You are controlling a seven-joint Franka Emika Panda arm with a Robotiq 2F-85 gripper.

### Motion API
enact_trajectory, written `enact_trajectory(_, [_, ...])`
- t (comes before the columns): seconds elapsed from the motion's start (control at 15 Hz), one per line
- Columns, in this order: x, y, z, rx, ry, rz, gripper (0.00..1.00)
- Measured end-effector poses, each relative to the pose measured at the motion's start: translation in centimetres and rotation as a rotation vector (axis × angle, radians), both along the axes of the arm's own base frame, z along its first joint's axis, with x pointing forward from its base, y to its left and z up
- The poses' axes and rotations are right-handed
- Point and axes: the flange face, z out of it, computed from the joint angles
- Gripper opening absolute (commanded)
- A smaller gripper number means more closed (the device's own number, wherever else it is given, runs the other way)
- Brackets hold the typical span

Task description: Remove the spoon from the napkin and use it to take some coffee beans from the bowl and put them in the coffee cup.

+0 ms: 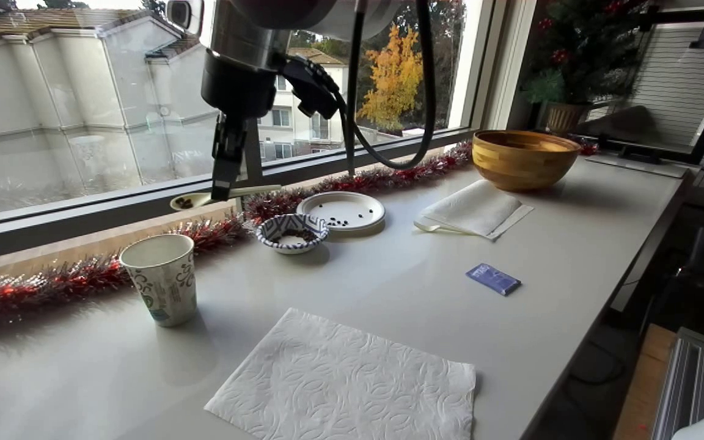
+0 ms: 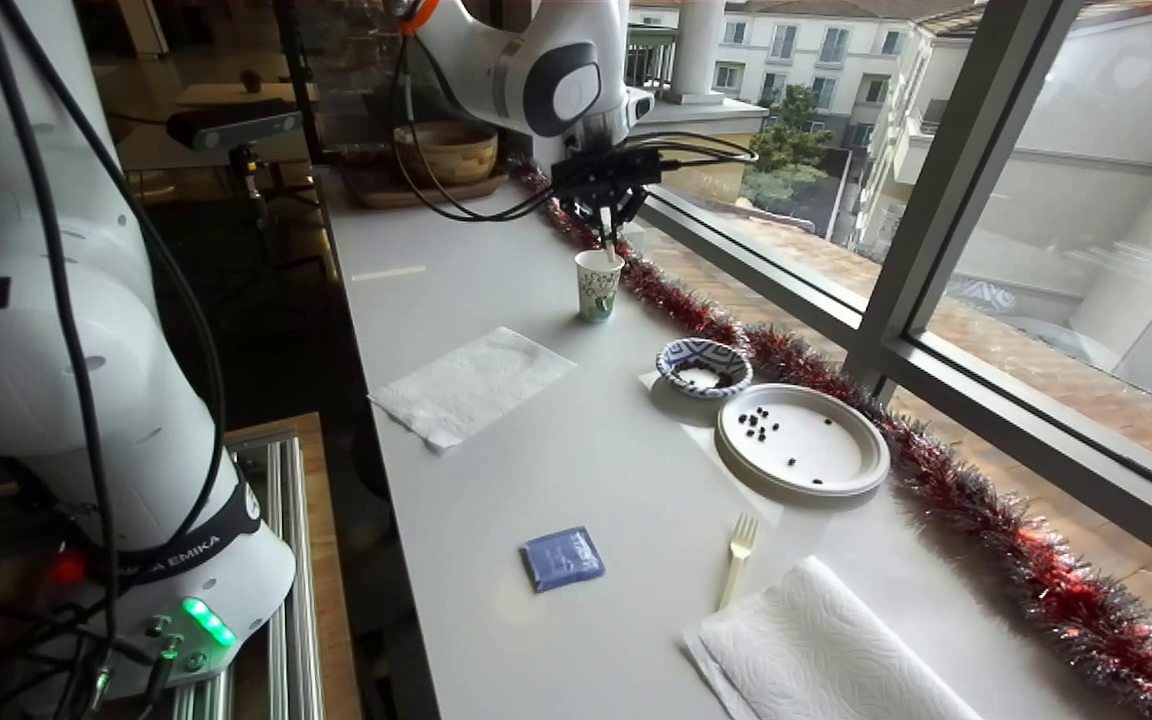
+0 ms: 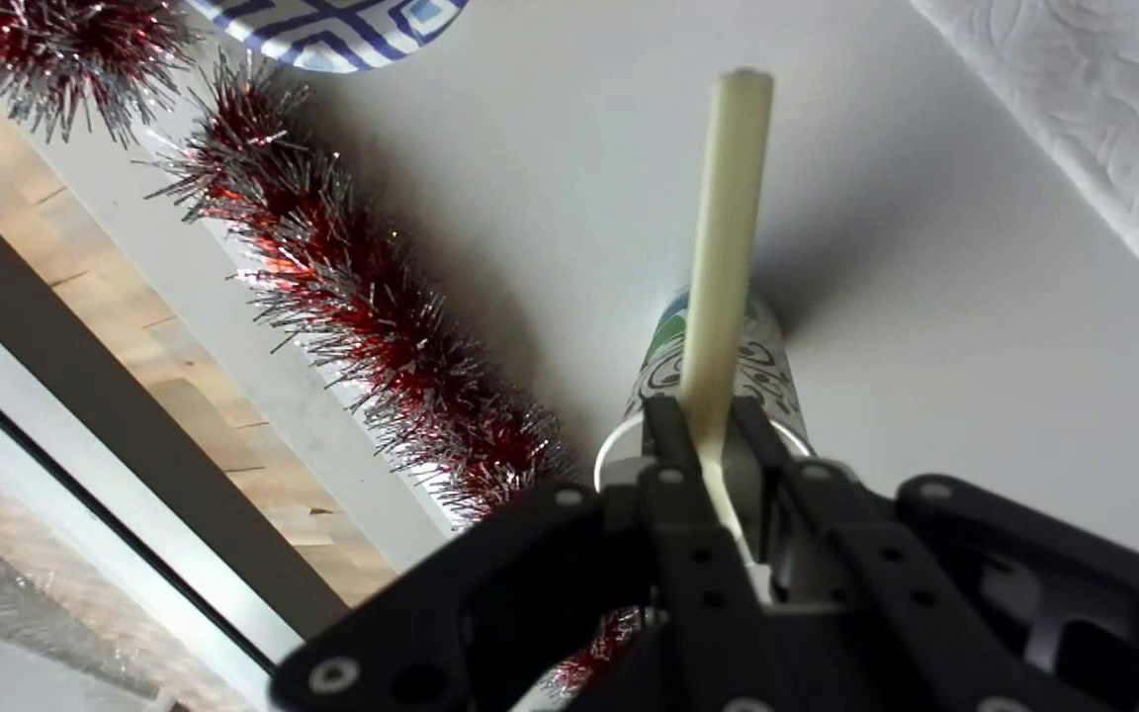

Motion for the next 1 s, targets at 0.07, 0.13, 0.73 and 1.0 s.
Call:
enact_trajectory(0.07, [-0.2, 0.6, -0.2, -0.021, -0.005, 0.020, 0.04])
enact_trajectory(0.13, [-0.5, 1.1, -0.5, -0.040, -0.010, 0.037, 0.04])
enact_trajectory(0.73, [-1.5, 4.4, -1.5, -0.220, -0.126, 0.107, 0.04])
enact_trajectory(1.0, [-2.2, 6.2, -1.8, -0.316, -0.186, 0.137, 0.04])
